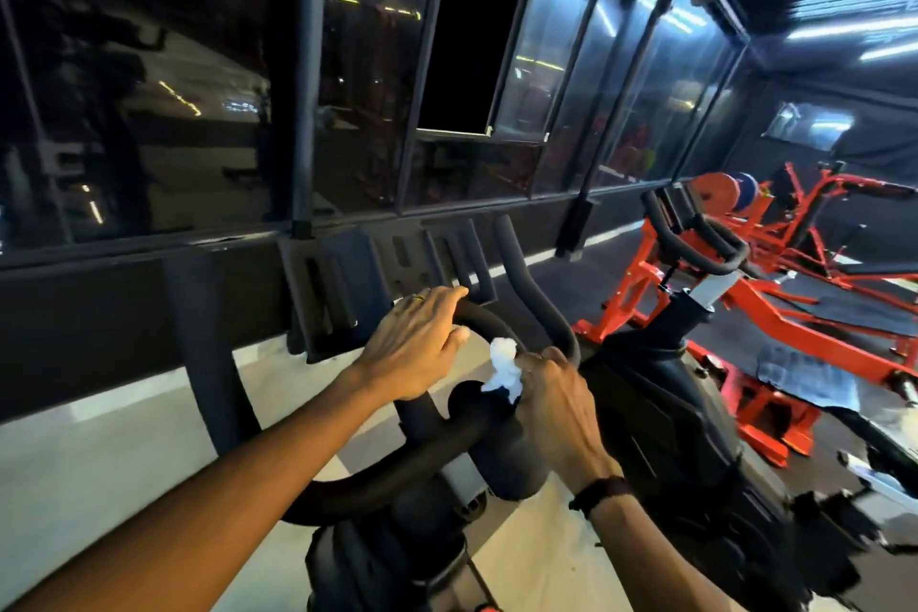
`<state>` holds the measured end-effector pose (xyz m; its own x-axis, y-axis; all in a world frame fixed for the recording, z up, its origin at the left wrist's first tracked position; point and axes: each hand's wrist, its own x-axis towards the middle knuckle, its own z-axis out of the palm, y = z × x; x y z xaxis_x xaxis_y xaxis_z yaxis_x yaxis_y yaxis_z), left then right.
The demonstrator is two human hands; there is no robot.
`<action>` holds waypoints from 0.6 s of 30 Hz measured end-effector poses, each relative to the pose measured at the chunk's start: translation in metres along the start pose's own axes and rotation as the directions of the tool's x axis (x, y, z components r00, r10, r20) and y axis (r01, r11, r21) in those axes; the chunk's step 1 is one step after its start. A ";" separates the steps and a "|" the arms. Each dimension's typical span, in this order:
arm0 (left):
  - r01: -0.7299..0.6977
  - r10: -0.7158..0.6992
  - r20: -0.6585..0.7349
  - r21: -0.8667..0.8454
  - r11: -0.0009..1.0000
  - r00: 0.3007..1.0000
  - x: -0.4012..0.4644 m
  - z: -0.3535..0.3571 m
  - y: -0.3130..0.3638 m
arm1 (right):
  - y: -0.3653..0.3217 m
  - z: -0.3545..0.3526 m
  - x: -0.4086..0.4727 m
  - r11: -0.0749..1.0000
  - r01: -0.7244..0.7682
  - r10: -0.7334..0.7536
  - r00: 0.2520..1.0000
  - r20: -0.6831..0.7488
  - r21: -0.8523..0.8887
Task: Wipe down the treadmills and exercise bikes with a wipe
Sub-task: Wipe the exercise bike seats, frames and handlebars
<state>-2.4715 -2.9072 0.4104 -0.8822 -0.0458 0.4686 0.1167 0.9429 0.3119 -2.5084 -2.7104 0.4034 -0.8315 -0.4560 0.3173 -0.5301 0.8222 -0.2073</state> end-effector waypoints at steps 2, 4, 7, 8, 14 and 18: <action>0.014 -0.014 -0.008 -0.004 1.000 1.000 -0.003 -0.001 0.003 | -0.007 -0.003 0.001 0.991 0.094 -0.103 0.990 0.098 0.096; 0.021 -0.021 -0.006 -0.014 1.000 1.000 -0.003 -0.001 0.006 | -0.014 -0.007 0.006 0.973 0.121 -0.159 0.969 0.190 0.197; 0.017 -0.017 -0.014 -0.024 1.000 1.000 -0.003 -0.005 0.006 | -0.020 -0.004 0.029 0.983 0.061 -0.105 0.960 0.259 0.173; 0.016 -0.016 -0.008 -0.029 0.999 1.000 -0.004 -0.006 0.006 | -0.016 0.000 0.038 0.988 0.018 -0.056 0.966 0.252 0.151; -0.049 0.050 -0.005 0.022 0.999 0.999 -0.006 -0.005 -0.003 | -0.017 0.003 0.021 0.953 0.103 -0.143 0.982 0.124 0.285; -0.067 0.073 -0.041 0.144 0.987 0.997 -0.010 -0.004 0.002 | 0.003 0.001 -0.002 0.895 0.110 -0.050 0.988 -0.148 0.433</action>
<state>-2.4610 -2.9057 0.4099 -0.8521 0.0099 0.5233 0.1081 0.9816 0.1575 -2.5086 -2.7074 0.4011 -0.7701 -0.4415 0.4604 -0.6379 0.5383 -0.5508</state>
